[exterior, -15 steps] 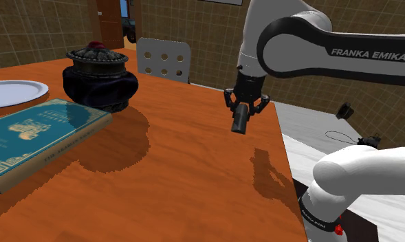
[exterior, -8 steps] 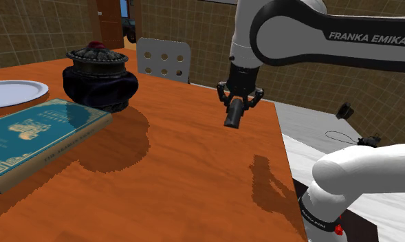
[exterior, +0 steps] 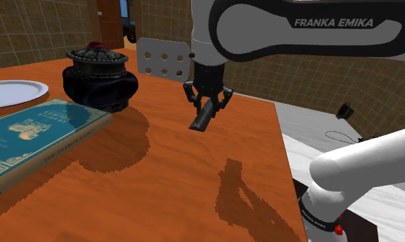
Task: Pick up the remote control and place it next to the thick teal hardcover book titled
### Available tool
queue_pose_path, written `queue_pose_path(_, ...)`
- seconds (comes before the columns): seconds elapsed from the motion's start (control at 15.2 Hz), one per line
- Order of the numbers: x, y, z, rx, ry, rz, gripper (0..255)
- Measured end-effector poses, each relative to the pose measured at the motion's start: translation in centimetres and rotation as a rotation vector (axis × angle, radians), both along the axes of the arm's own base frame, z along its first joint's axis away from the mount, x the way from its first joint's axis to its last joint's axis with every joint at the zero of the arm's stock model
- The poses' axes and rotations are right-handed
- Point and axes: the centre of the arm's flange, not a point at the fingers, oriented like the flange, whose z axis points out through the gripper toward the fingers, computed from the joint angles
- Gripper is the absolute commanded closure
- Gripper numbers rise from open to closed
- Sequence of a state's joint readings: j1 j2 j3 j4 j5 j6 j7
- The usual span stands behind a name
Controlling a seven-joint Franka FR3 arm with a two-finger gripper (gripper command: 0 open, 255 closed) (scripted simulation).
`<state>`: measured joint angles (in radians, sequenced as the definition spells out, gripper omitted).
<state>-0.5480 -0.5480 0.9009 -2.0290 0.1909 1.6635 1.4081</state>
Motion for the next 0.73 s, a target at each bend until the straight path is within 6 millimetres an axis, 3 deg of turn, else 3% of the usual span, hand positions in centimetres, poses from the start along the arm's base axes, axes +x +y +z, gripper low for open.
queue_pose_path(0.46, 5.1, 7.8, -0.6, -0.007, 0.009, 0.002, 255)
queue_pose_path(0.73, 7.4, 12.1, 0.6, 0.000, -0.010, -0.004, 255)
